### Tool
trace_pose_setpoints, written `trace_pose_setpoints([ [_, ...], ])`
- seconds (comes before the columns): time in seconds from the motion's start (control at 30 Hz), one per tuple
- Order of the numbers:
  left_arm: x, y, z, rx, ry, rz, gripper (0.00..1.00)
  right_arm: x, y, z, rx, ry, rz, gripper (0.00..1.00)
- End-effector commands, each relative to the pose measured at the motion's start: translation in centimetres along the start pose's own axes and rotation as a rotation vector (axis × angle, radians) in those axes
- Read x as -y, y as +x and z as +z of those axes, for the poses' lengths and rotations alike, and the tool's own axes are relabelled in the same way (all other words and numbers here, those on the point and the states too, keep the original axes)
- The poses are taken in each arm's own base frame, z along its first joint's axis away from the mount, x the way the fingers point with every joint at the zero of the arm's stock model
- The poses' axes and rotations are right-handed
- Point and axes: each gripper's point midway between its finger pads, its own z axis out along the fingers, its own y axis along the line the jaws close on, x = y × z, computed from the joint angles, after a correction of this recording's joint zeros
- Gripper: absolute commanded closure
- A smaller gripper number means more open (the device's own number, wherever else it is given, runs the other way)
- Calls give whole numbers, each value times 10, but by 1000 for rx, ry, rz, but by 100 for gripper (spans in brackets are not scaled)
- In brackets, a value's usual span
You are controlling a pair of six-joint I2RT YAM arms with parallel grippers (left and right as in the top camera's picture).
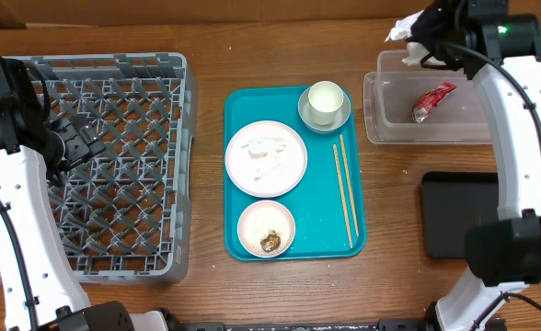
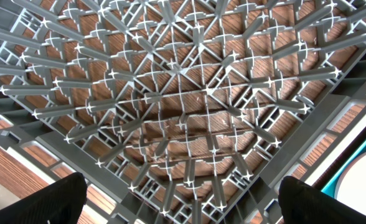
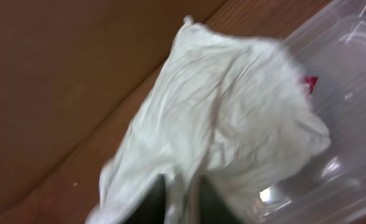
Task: Sort waste into correct bins and load items into the dishwasher
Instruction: 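Move the tissue into the clear bin and open the gripper, then pick the remaining tissue scrap off the plate with the right gripper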
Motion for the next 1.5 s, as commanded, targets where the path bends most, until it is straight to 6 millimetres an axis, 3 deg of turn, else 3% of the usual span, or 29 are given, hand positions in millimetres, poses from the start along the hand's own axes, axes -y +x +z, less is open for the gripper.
trace_pose_setpoints([
  [0.0, -2, -6, -13, 47, 3, -6, 0, 18, -3, 24, -16, 54, 10, 27],
  [0.07, -2, -6, -13, 47, 4, -6, 0, 24, 0, 29, -37, 75, 14, 17],
  [0.27, -2, -6, -13, 47, 3, -5, 0, 16, 23, 29, -150, 20, 16, 16],
  [0.43, -2, -6, -13, 47, 3, -5, 0, -6, 64, 20, -331, -77, 4, 19],
  [0.57, -2, -6, -13, 47, 4, -5, 0, -26, 121, 3, -493, -102, -66, 24],
  [0.8, -2, -6, -13, 47, 4, -5, 0, -59, 220, -10, -574, -89, -360, 25],
  [0.9, -2, -6, -13, 47, 4, -5, 0, -70, 258, -2, -547, -60, -453, 24],
  [1.0, -2, -6, -13, 47, 4, -5, 0, -68, 289, 15, -469, 33, -474, 24],
  [1.23, -2, -6, -13, 47, 4, -5, 0, -56, 330, 50, -405, 139, -431, 24],
  [1.37, -2, -6, -13, 47, 4, -5, 0, -44, 351, 73, -446, 167, -397, 26],
  [1.47, -2, -6, -13, 47, 4, -5, 0, -38, 370, 80, -516, 160, -389, 32],
])
